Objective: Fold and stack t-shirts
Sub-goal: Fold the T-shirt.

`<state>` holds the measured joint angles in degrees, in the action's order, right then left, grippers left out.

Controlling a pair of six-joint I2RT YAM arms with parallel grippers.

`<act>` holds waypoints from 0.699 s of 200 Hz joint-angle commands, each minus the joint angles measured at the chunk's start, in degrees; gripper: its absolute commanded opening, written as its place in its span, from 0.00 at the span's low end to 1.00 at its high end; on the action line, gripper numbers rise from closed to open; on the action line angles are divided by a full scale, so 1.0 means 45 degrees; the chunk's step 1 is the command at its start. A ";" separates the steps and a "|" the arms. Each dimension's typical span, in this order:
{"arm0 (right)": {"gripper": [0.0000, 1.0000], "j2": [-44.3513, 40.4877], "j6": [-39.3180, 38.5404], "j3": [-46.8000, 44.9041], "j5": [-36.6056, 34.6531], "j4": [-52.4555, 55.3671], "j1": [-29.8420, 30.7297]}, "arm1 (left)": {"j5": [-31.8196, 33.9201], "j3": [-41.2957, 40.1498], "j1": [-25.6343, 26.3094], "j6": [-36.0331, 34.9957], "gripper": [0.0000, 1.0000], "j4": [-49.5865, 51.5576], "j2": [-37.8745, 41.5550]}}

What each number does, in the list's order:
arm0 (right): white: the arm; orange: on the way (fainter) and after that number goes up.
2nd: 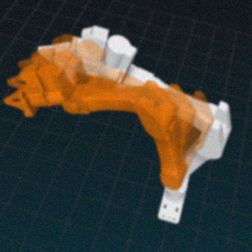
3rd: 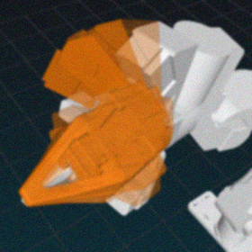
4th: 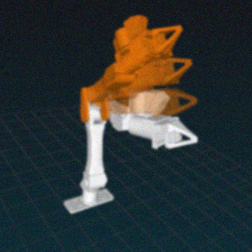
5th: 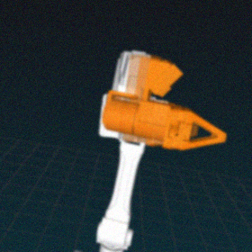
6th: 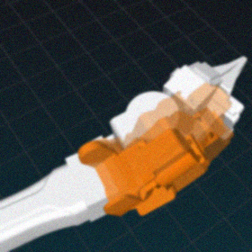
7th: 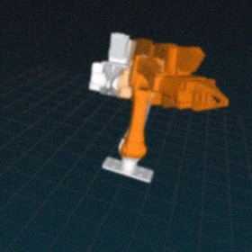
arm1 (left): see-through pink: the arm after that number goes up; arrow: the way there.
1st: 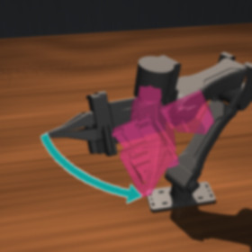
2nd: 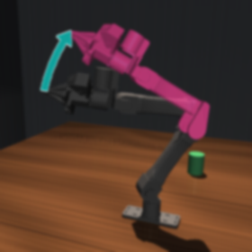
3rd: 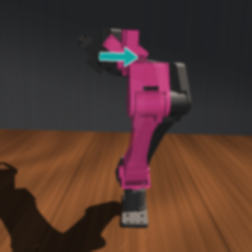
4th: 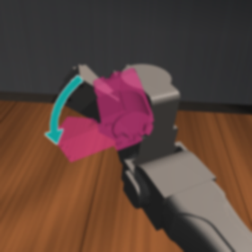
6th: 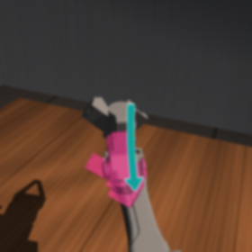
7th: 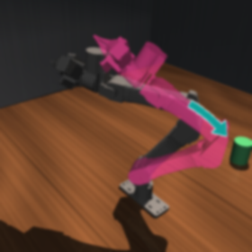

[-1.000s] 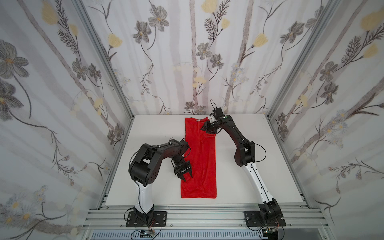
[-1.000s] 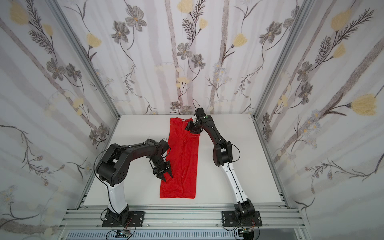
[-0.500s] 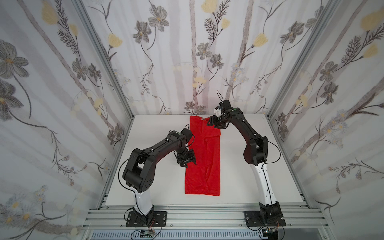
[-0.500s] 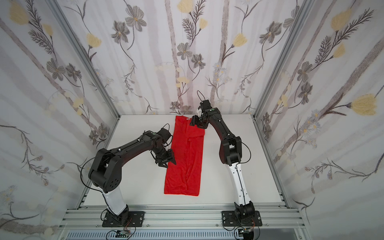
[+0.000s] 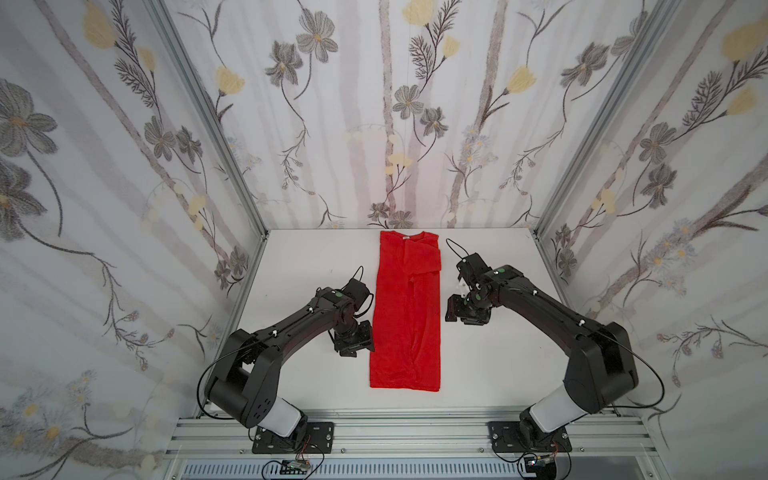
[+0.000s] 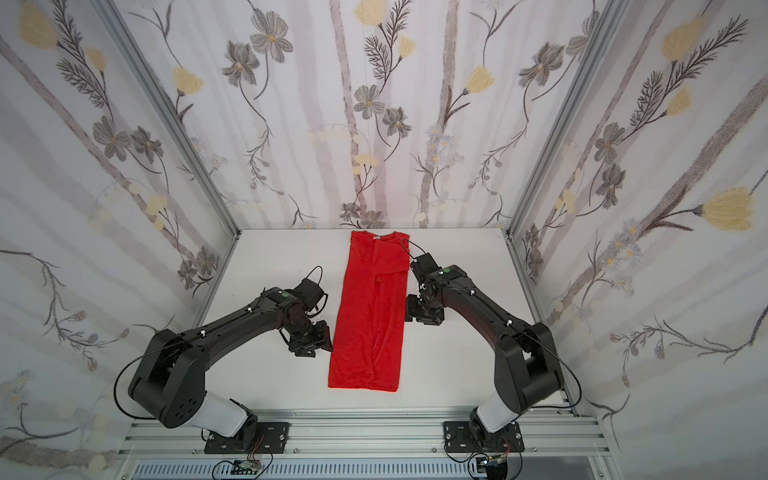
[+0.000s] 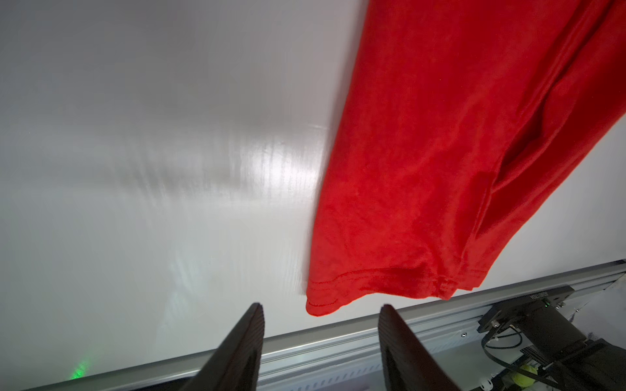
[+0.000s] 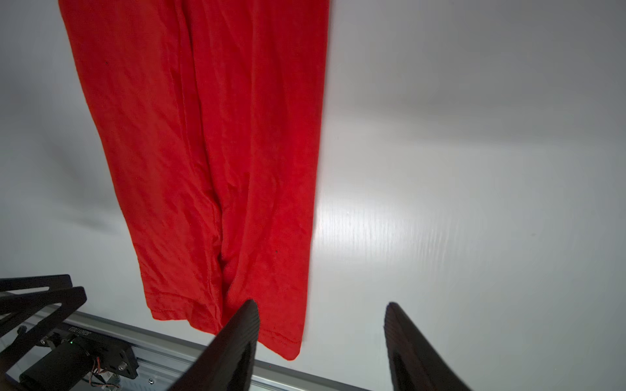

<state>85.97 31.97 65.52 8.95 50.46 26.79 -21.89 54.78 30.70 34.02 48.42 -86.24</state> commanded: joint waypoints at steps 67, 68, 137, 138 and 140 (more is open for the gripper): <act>0.56 -0.2339 0.5791 -0.5617 -0.0938 -0.3563 0.3466 | -0.1125 -0.1978 0.0004 -0.0736 0.51 -0.1482 0.0128; 0.56 -0.2334 0.5828 -0.5625 -0.0936 -0.3589 0.3503 | -0.1129 -0.1978 0.0029 -0.0730 0.51 -0.1483 0.0124; 0.53 -0.1117 0.7031 -0.5709 -0.1414 -0.4454 0.5248 | -0.0652 -0.1703 0.1113 -0.0490 0.48 -0.1406 -0.0804; 0.53 -0.1107 0.7034 -0.5710 -0.1428 -0.4454 0.5263 | -0.0647 -0.1704 0.1120 -0.0490 0.48 -0.1406 -0.0810; 0.53 -0.1076 0.7061 -0.5701 -0.1448 -0.4464 0.5289 | -0.0644 -0.1691 0.1155 -0.0475 0.48 -0.1420 -0.0800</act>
<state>79.92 60.75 39.88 4.49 32.45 49.17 -25.96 46.39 34.63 31.73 42.17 -89.14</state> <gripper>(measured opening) 0.537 0.493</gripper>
